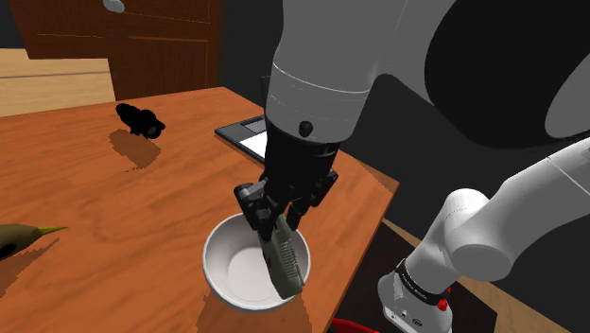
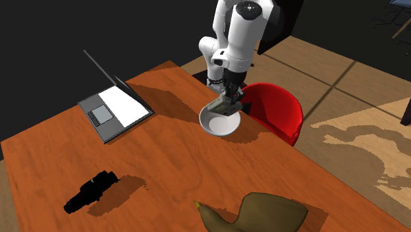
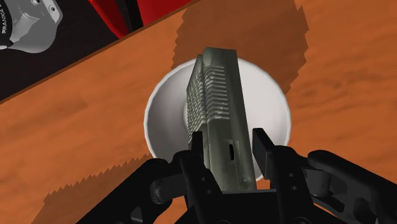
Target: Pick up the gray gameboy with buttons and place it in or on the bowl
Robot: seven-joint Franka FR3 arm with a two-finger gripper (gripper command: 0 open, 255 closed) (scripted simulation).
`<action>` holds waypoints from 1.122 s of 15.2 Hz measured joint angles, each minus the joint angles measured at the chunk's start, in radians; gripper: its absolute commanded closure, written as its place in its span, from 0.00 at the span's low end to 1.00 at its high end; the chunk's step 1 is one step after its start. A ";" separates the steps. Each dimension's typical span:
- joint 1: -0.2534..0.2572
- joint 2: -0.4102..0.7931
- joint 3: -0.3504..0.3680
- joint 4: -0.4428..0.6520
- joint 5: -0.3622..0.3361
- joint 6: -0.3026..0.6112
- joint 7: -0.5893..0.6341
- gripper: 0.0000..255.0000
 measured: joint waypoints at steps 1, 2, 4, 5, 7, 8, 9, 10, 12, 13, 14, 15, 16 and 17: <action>0.000 0.000 0.000 -0.011 0.001 0.011 -0.002 1.00; 0.001 -0.001 0.002 -0.018 0.002 0.018 -0.001 1.00; 0.001 0.001 0.003 -0.021 0.001 0.022 0.001 1.00; 0.001 0.001 0.004 -0.021 0.001 0.023 0.001 1.00; 0.001 0.001 0.004 -0.022 0.001 0.024 0.001 1.00; 0.001 0.001 0.004 -0.022 0.001 0.024 0.001 0.00; 0.001 0.001 0.004 -0.022 0.001 0.024 0.001 0.00; 0.001 0.001 0.004 -0.022 0.001 0.024 0.001 0.00; 0.001 0.001 0.004 -0.022 0.001 0.024 0.001 0.00; 0.001 0.001 0.004 -0.022 0.001 0.024 0.001 0.00; 0.001 0.001 0.004 -0.022 0.001 0.024 0.001 0.00; -0.001 0.007 0.005 -0.004 -0.003 0.011 0.004 0.00; -0.001 0.005 0.001 0.021 -0.003 -0.014 0.004 0.00; -0.003 0.003 -0.004 0.052 -0.004 -0.047 0.003 0.00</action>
